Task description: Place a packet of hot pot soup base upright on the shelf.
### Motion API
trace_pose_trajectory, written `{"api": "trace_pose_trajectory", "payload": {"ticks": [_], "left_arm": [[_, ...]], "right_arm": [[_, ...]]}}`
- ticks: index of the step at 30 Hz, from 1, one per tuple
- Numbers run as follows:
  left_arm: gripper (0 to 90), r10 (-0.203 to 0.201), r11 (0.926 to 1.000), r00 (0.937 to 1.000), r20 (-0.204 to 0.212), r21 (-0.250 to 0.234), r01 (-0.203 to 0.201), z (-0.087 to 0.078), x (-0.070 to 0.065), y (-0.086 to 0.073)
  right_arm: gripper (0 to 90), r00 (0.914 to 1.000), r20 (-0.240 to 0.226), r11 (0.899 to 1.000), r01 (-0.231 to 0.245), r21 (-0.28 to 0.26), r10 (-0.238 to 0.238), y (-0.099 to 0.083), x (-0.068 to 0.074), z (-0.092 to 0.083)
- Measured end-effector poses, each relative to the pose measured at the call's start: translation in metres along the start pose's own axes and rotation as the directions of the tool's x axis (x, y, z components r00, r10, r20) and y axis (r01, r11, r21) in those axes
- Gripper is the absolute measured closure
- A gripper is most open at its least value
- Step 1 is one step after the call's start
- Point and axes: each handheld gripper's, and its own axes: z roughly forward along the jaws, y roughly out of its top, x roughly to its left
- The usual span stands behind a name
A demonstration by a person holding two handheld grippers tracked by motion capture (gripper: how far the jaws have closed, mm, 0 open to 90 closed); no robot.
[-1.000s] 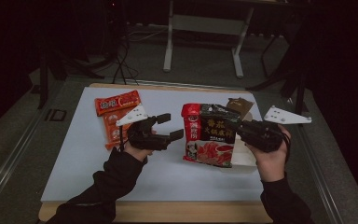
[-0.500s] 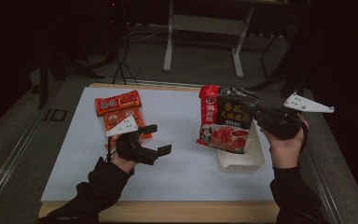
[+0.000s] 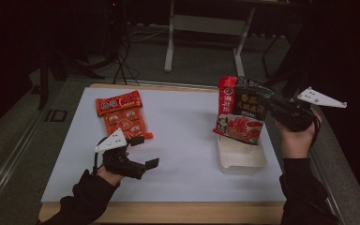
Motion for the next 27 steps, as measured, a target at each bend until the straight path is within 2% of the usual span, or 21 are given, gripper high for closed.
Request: {"api": "trace_pose_trajectory", "payload": {"ticks": [3, 6, 12, 13, 15, 18, 23, 25, 27], "left_arm": [[1.2, -0.013, 0.9999, 0.9999, -0.004, 0.007, 0.013, -0.005, 0.002, -0.007], [1.1, -0.025, 0.9996, 0.9991, -0.034, 0.015, 0.026, -0.017, 0.003, -0.023], [1.2, -0.033, 0.9993, 0.9972, -0.067, 0.013, 0.034, -0.027, 0.007, -0.045], [1.2, -0.020, 0.9997, 0.9973, -0.071, 0.013, 0.021, -0.028, 0.008, -0.048], [1.2, 0.038, 0.9992, 0.9939, -0.104, 0.012, -0.037, -0.028, 0.009, -0.055], [1.3, 0.058, 0.9983, 0.9919, -0.113, -0.003, -0.059, -0.029, 0.010, -0.062], [1.3, 0.028, 0.9995, 0.9932, -0.113, -0.009, -0.029, -0.028, 0.012, -0.069], [1.3, 0.025, 0.9996, 0.9932, -0.113, -0.010, -0.026, -0.028, 0.012, -0.071], [1.3, 0.018, 0.9997, 0.9938, -0.110, -0.016, -0.020, -0.028, 0.012, -0.072]], "right_arm": [[78.6, 0.9999, 0.014, 1.000, 0.006, 0.002, -0.006, -0.004, -0.005, 0.002], [78.5, 0.9988, 0.048, 1.000, 0.006, 0.007, -0.006, -0.011, -0.015, 0.004], [78.3, 0.9978, 0.049, 0.999, 0.045, 0.012, -0.045, -0.019, -0.027, 0.012], [78.2, 0.9973, 0.052, 0.998, 0.051, 0.022, -0.052, -0.020, -0.029, 0.015], [78.2, 0.9981, 0.042, 0.999, 0.045, 0.023, -0.046, -0.023, -0.031, 0.019], [78.1, 0.9988, 0.020, 0.999, 0.045, 0.016, -0.045, -0.027, -0.036, 0.026], [77.8, 0.9975, 0.015, 0.997, 0.069, 0.021, -0.069, -0.034, -0.040, 0.036], [77.8, 0.9940, 0.042, 0.994, 0.099, 0.039, -0.100, -0.036, -0.038, 0.039], [77.7, 0.9931, 0.045, 0.993, 0.106, 0.042, -0.108, -0.039, -0.039, 0.042]]}}
